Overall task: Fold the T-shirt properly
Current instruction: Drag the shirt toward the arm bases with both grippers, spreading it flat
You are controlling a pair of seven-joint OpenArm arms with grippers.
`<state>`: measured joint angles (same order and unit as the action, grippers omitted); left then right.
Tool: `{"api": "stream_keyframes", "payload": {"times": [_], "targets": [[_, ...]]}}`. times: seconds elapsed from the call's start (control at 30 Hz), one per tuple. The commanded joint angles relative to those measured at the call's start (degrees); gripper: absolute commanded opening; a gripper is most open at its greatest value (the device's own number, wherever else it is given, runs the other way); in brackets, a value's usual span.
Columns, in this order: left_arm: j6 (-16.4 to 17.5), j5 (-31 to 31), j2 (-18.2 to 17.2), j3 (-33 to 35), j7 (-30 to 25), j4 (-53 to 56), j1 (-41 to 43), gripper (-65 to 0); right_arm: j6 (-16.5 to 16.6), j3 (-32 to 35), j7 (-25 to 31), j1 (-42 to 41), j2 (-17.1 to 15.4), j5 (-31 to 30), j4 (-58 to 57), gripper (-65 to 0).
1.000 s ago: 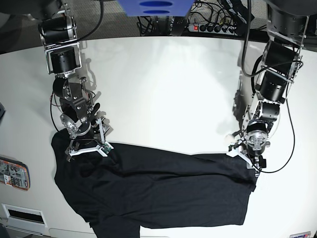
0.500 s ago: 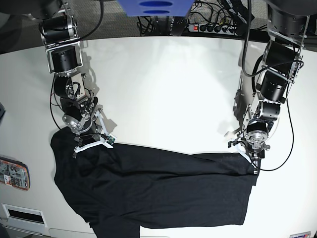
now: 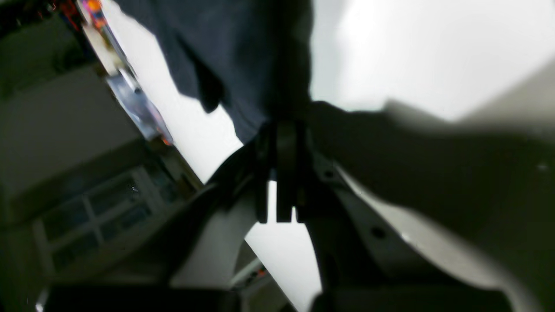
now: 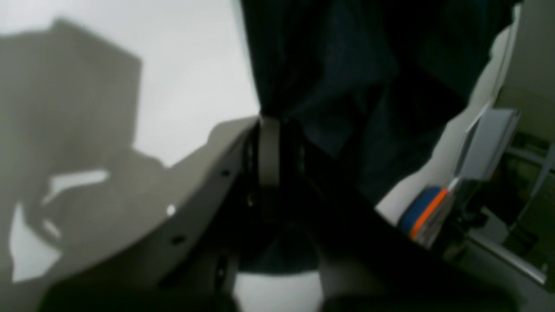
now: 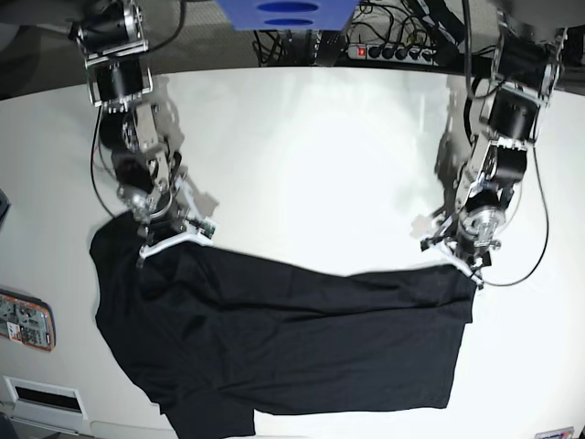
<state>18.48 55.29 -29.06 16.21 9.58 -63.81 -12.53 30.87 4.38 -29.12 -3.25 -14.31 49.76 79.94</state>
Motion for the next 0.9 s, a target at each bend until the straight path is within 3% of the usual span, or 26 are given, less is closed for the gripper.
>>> {"api": "stream_keyframes", "payload": {"times": [0.0,0.27,0.37,0.87], "targets": [[-0.9,0.3,-0.8,-1.7,0.0,-2.8,-0.4,-65.0,1.1,-0.6,-0.1,-0.1,-0.4,-0.5,1.2,-65.0],[-0.9,0.3,-5.1,-5.3,0.0,-11.6,7.1,-65.0,1.3,-5.0,-0.1,6.5,-0.4,-0.5,9.1,-65.0],[-0.9,-0.2,-7.0,-6.2,0.3,-15.2,11.9,-65.0,3.7,-7.1,-0.1,10.3,-0.4,-0.7,12.6,-65.0],[-1.0,0.1,-6.9,-19.8,0.0,-29.7,37.5,-65.0,4.8,-10.2,-0.2,23.8,-0.3,-0.5,24.5,-65.0]]}}
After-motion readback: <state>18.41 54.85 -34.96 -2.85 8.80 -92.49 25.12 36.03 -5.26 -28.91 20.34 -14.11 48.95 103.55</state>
